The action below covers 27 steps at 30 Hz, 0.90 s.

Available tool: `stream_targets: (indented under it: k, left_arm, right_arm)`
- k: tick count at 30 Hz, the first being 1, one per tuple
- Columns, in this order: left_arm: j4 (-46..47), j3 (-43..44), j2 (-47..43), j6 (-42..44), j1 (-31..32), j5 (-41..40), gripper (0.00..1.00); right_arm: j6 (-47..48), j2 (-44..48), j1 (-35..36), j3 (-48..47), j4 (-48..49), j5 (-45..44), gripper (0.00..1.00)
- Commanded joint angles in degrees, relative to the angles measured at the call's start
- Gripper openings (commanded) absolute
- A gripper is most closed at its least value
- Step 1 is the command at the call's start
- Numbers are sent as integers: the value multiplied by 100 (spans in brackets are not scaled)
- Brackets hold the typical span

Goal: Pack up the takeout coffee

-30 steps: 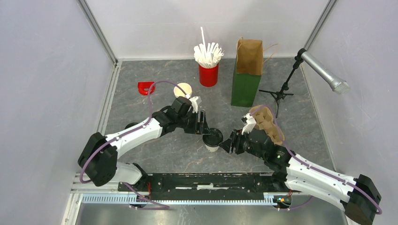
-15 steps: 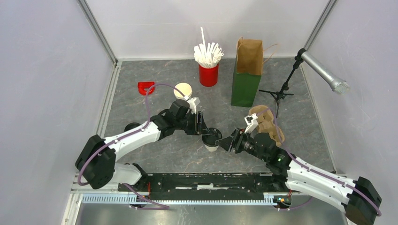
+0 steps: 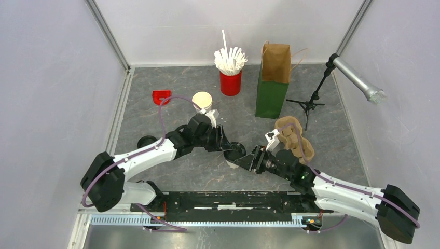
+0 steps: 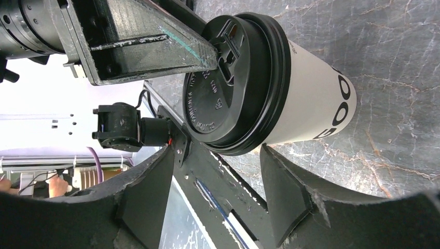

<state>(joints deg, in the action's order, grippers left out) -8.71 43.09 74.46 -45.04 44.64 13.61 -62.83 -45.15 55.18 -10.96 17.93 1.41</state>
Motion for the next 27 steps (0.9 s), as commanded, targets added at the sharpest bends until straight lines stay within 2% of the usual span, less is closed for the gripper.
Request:
stream_targets:
  k: [1, 9, 18, 27]
  left_arm:
    - [-330, -168, 26, -181, 143, -427, 49]
    - [-328, -230, -16, -251, 236, -525, 48]
    - [-393, -346, 66, -234, 238, -717, 47]
    - [-324, -558, 162, -295, 238, -789, 47]
  right_arm:
    - [-292, -72, 56, 157, 445, -317, 67]
    - [-438, -178, 52, 358, 733, -663, 60]
    - [-434, -223, 60, 844, 544, -996, 53]
    - [-369, -651, 56, 1585, 808, -981, 51]
